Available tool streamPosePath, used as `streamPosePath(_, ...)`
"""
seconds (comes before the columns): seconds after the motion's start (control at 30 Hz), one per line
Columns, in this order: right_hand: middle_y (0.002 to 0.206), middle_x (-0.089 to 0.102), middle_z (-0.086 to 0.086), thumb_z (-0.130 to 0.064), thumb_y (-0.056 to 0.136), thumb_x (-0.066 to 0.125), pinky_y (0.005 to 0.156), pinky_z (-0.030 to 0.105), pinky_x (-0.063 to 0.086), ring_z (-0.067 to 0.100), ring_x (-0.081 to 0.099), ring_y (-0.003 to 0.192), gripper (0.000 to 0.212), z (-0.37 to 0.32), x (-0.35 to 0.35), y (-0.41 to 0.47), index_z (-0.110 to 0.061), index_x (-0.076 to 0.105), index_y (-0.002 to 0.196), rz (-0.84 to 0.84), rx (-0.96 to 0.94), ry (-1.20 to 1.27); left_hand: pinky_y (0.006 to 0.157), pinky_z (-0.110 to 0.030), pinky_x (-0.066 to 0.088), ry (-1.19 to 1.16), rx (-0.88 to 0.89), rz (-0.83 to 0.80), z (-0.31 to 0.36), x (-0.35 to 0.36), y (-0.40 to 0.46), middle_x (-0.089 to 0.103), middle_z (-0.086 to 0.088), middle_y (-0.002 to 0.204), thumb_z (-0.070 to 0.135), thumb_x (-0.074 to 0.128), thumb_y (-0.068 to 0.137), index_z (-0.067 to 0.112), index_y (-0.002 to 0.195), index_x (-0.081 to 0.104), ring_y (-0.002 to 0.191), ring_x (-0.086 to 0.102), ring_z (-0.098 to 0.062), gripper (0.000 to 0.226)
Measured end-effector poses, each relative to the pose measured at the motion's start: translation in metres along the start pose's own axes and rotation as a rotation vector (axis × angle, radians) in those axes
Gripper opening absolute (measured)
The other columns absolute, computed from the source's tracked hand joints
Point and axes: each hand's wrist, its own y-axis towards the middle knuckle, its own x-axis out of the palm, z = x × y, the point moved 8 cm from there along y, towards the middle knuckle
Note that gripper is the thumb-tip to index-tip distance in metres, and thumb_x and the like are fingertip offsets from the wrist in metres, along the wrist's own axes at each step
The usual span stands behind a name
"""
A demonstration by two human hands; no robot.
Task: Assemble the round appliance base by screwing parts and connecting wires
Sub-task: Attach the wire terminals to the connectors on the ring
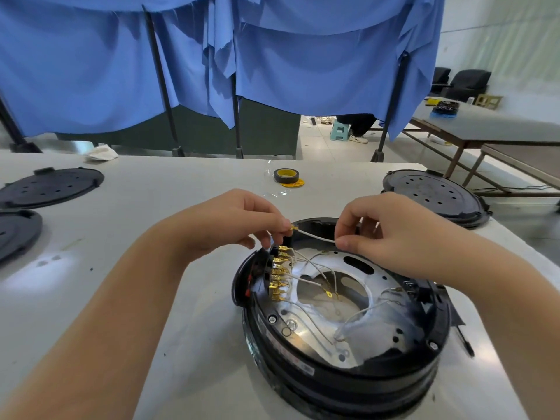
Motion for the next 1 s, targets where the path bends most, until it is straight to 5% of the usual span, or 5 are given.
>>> streamPosePath(0.23, 0.073, 0.065, -0.014, -0.038, 0.080, 0.072, 0.058, 0.007, 0.043, -0.008, 0.057, 0.064, 0.011, -0.016, 0.015, -0.002, -0.032, 0.067, 0.087, 0.001, -0.036, 0.115, 0.063, -0.023, 0.045, 0.069, 0.004, 0.008, 0.007, 0.002, -0.002, 0.069, 0.006, 0.067, 0.023, 0.065, 0.088, 0.024, 0.069, 0.076, 0.059, 0.057, 0.000, 0.021)
streamPosePath(0.67, 0.068, 0.063, -0.017, -0.033, 0.083, 0.070, 0.056, 0.012, 0.040, -0.002, 0.053, 0.060, 0.004, -0.028, 0.035, -0.003, -0.034, 0.068, 0.080, -0.081, -0.056, 0.092, 0.065, -0.016, 0.042, 0.229, 0.019, -0.266, 0.003, 0.023, -0.009, 0.069, 0.007, 0.073, 0.034, 0.067, 0.085, 0.029, 0.078, 0.075, 0.066, 0.058, -0.002, 0.011)
streamPosePath(1.0, 0.064, 0.064, -0.015, -0.032, 0.080, 0.069, 0.059, 0.017, 0.049, -0.003, 0.058, 0.061, 0.007, -0.028, 0.061, -0.008, -0.026, 0.069, 0.075, -0.147, 0.019, 0.055, 0.054, -0.022, 0.036, 0.551, -0.156, -0.081, -0.014, -0.010, -0.011, 0.050, 0.013, 0.048, 0.058, 0.062, 0.081, 0.023, 0.055, 0.064, 0.045, 0.042, -0.002, 0.043)
